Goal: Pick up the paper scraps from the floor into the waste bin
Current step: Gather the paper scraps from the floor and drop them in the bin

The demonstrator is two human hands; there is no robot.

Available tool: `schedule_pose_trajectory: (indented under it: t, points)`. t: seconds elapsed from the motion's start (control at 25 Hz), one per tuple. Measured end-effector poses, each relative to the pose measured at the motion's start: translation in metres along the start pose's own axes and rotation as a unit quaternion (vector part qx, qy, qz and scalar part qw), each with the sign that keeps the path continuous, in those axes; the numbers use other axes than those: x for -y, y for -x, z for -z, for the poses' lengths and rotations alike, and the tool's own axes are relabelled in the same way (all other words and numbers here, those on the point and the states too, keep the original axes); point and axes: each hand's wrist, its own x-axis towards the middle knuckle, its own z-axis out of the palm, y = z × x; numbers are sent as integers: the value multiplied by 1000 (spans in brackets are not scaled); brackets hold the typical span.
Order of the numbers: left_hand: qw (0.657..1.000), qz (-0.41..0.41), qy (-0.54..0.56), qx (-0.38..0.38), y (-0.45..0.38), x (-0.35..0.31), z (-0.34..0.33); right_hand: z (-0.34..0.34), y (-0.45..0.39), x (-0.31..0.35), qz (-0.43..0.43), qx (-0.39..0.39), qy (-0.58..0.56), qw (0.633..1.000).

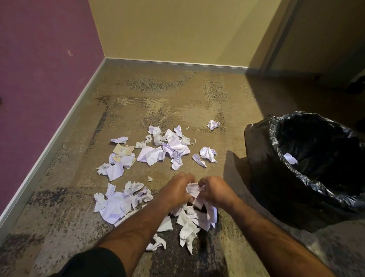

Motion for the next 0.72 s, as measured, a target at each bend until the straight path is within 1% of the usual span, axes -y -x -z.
schedule_pose_trajectory:
  t: [0.12,0.24,0.44,0.72]
  points:
    - [1000,-7,13,-19,-4,-5,6,11,1,3,1,-13,-23,1000]
    - [999,-14,23,-44,-9,-17,21,35,-6,8,11,-23,-14,1000]
    - [996,-27,32,-75,-24,-43,66,82,-12,24,27,-57,-5,998]
    - [990,-66,38,-119,-30,-95,119,157,9,42,22,-84,-23,996]
